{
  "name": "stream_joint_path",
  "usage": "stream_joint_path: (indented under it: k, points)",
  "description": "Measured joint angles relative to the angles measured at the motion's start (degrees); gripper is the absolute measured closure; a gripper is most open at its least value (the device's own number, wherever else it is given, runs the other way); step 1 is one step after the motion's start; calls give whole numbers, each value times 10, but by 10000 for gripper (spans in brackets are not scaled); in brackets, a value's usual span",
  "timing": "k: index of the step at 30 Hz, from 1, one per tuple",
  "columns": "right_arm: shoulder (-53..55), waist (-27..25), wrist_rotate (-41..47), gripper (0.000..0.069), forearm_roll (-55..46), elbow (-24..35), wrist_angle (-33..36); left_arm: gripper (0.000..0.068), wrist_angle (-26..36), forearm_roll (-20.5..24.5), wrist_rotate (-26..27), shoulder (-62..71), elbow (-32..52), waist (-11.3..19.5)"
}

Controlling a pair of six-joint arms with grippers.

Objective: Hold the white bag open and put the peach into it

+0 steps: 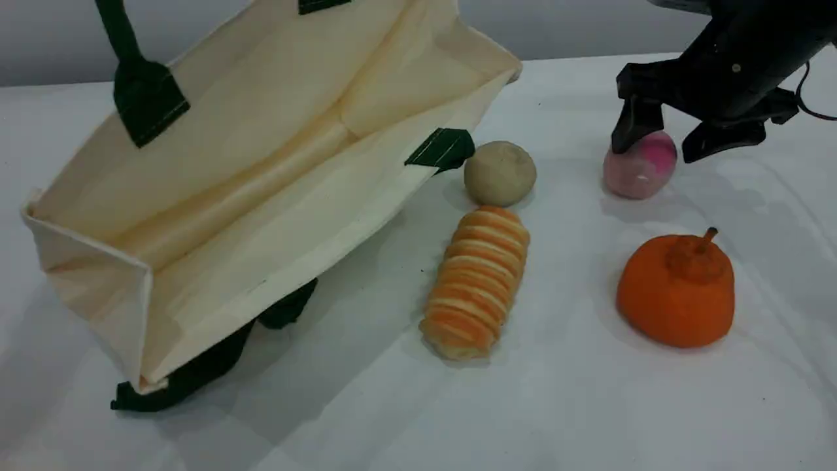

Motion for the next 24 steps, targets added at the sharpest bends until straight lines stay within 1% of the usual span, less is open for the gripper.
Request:
stream_joint_path:
  k: [6,10,16,18,20,24]
  points:
    - [0,24,-9,115,4,0,-33,590,0,0,0,0,0,0]
    - [1,27,-14,115,4,0,-47,590,0,0,0,0,0,0]
    - [33,29,-14,120,2,0,-56,590,0,0,0,0,0,0]
    - [37,29,-14,138,2,0,-55,590,0,1,0,0,0,0]
    - [37,29,-14,172,2,0,-50,590,0,1,0,0,0,0]
    - [37,29,-14,300,2,0,-46,590,0,1,0,0,0,0]
